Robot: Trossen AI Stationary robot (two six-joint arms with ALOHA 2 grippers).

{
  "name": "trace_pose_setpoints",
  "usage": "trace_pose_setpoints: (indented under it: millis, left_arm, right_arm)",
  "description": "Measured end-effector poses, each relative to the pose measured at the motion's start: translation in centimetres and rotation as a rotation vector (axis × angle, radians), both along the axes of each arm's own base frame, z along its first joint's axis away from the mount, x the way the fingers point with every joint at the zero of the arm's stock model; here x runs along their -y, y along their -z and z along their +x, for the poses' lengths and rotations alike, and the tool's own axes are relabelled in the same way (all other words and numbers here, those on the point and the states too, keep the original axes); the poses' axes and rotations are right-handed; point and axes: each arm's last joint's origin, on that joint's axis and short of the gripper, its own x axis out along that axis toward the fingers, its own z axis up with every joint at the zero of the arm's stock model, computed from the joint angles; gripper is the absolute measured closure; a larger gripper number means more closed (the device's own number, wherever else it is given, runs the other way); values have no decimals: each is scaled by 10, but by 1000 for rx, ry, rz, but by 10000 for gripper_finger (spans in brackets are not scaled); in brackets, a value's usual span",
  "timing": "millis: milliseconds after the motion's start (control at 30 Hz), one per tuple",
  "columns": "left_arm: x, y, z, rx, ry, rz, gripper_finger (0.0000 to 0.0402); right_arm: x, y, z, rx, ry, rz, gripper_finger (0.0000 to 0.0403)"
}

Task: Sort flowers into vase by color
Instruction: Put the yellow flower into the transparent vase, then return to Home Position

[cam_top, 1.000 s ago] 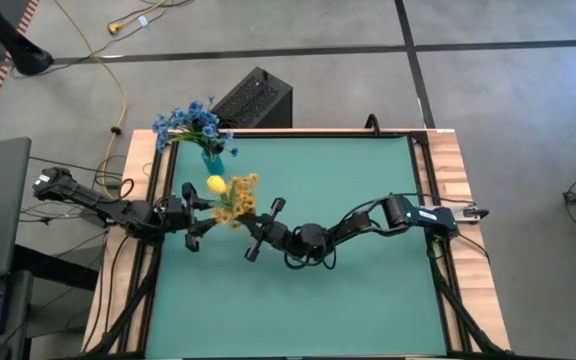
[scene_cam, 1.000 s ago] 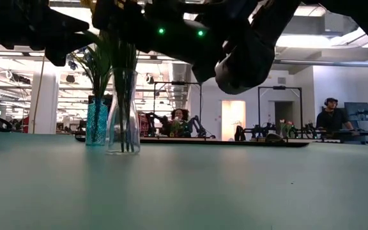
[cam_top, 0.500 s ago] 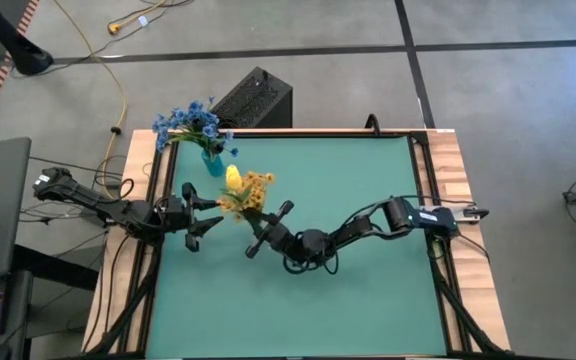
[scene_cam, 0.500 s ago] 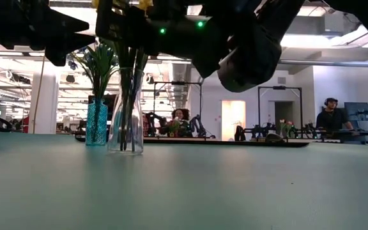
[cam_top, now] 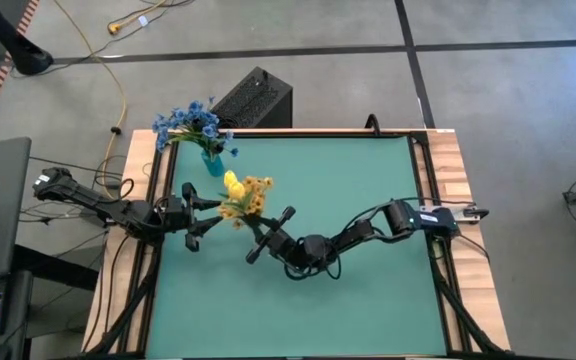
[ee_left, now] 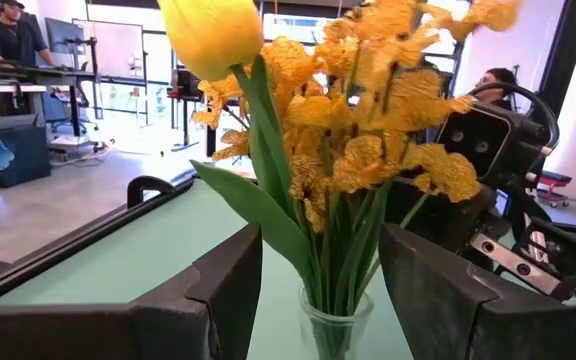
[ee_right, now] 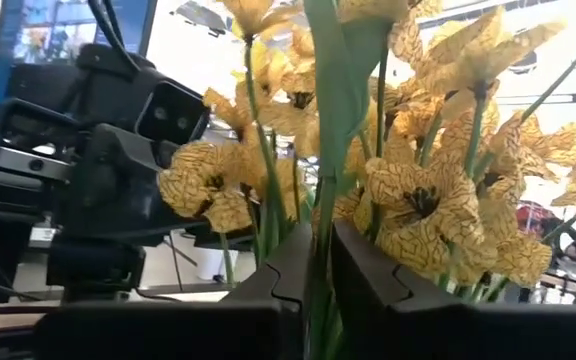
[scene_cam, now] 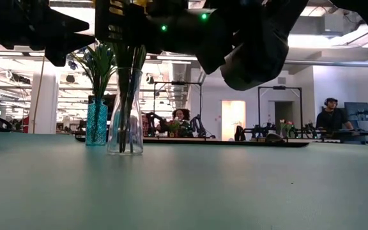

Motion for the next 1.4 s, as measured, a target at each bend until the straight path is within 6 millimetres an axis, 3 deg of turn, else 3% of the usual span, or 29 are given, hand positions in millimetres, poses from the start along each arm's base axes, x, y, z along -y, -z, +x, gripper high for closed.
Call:
trace_pose_setpoints:
  millis: [200,433,633,1400]
  left_arm:
    - [0,0,0,0,0,-1,212]
    - [0,0,0,-2,0,0,212]
    - [0,4,0,-37,-4,12,212]
    - [-1,5,0,-47,-28,-1,212]
  right_arm:
    - [6,2,3,-8,5,24,312]
    - [9,8,6,-66,40,52,224]
    - [-3,10,2,-137,125,31,169]
    - [-52,8,-18,-272,232,2,169]
